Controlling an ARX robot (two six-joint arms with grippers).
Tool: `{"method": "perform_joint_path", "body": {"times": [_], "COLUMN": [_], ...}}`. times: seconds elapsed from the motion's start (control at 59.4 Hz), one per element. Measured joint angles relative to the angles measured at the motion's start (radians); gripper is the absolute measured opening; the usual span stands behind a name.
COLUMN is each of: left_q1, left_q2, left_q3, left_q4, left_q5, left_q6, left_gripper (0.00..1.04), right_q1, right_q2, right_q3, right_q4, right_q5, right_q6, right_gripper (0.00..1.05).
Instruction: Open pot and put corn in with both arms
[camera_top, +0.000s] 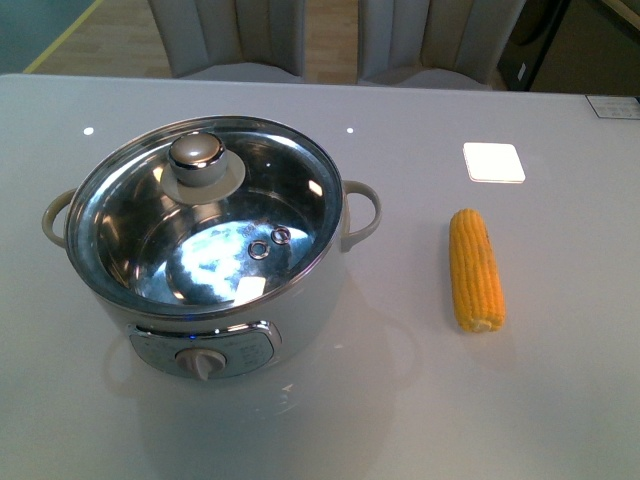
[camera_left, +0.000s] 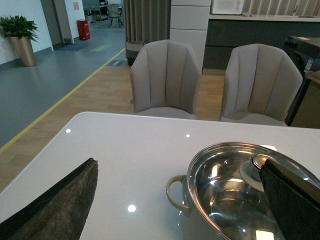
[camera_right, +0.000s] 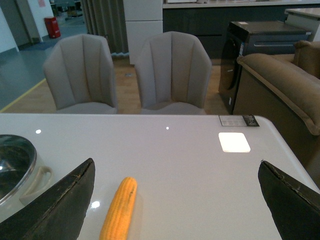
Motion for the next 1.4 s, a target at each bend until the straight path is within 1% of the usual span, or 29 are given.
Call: {"method": "perform_joint_path", "body": {"times": [0.589, 0.606, 0.623, 0.64, 0.674, 0.691, 0.707, 0.808, 0.909, 1.027, 1.179, 1.398], "left_q1": [0.0, -0.008, -0.025, -0.037, -0.074, -0.09, -0.095, -0.095, -0.093, -0.117, -0.157, -0.192], "left_q2": [0.0, 0.011, 0.032, 0.048, 0.133, 0.198, 0.236, 0.381, 0.5, 0.656, 0.956, 1.281], "left_q3": [0.0, 0.006, 0.026, 0.037, 0.084, 0.107, 0.115, 0.149, 0.197, 0.24, 0.272, 0.273], "left_q4": [-0.001, -0.021, -0.077, -0.108, -0.21, -0.244, -0.244, -0.163, -0.04, 0.113, 0.391, 0.73], "left_q5": [-0.001, -0.027, -0.081, -0.105, -0.2, -0.232, -0.234, -0.208, -0.172, -0.136, -0.054, -0.005], "left_q6": [0.0, -0.012, -0.035, -0.058, -0.114, -0.151, -0.17, -0.203, -0.198, -0.178, -0.158, -0.068], "left_gripper": [0.98, 0.98, 0.98, 0.98, 0.98, 0.98, 0.98, 0.98, 0.98, 0.98, 0.98, 0.98], "right_q1": [0.0, 0.0, 0.0, 0.0, 0.0, 0.0, 0.0, 0.0, 0.0, 0.0, 0.0, 0.0], "right_q2": [0.0, 0.0, 0.0, 0.0, 0.0, 0.0, 0.0, 0.0, 0.0, 0.0, 0.0, 0.0], "right_q3": [0.0, 0.0, 0.0, 0.0, 0.0, 0.0, 0.0, 0.0, 0.0, 0.0, 0.0, 0.0], "right_q4": [0.0, 0.0, 0.0, 0.0, 0.0, 0.0, 0.0, 0.0, 0.0, 0.0, 0.0, 0.0], "right_q5": [0.0, 0.0, 0.0, 0.0, 0.0, 0.0, 0.0, 0.0, 0.0, 0.0, 0.0, 0.0], "right_q6": [0.0, 0.0, 0.0, 0.0, 0.0, 0.0, 0.0, 0.0, 0.0, 0.0, 0.0, 0.0], "right_gripper": [0.96, 0.96, 0.96, 0.96, 0.96, 0.96, 0.96, 0.96, 0.96, 0.96, 0.96, 0.96]}}
